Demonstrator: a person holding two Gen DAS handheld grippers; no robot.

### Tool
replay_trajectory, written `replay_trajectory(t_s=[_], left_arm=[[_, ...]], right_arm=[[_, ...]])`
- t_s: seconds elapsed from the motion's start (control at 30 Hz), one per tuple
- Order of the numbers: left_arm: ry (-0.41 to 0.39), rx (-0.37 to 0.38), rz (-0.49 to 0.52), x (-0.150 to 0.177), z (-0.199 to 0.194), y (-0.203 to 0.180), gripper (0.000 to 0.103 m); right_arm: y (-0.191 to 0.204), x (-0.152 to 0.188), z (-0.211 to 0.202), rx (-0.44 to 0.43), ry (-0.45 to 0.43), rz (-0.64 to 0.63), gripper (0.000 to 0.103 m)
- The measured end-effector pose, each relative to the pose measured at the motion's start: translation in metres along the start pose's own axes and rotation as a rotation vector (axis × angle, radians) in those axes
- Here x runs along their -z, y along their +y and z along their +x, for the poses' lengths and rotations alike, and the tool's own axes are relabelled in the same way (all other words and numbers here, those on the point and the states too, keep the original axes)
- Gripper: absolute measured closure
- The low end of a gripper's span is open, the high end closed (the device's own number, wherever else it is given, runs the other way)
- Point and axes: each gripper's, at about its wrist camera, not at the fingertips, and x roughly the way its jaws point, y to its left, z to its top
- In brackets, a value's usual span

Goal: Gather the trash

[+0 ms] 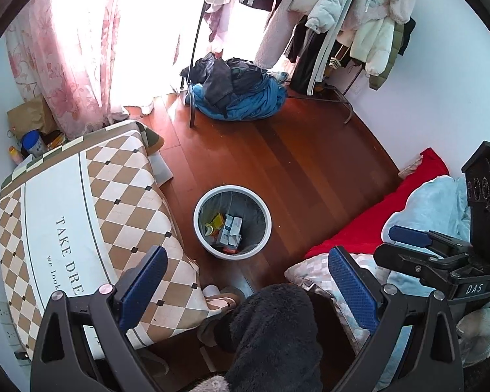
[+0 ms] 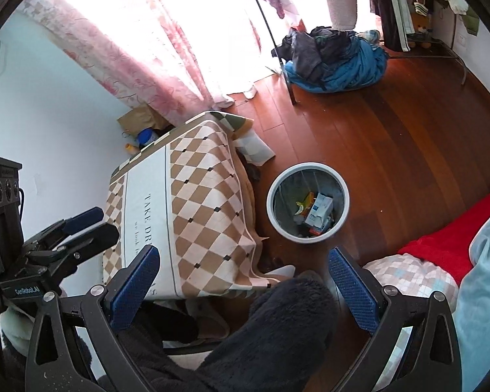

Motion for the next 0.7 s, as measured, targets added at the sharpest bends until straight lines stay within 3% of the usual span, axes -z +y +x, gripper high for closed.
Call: replay_trajectory(t_s=[0.7], left_arm=[[-0.016, 0.019, 0.019, 0.001, -0.018, -0.009, 0.002]], right_arm=[[0.002, 0.002, -0.015, -0.019, 0.008, -0.017, 0.0]])
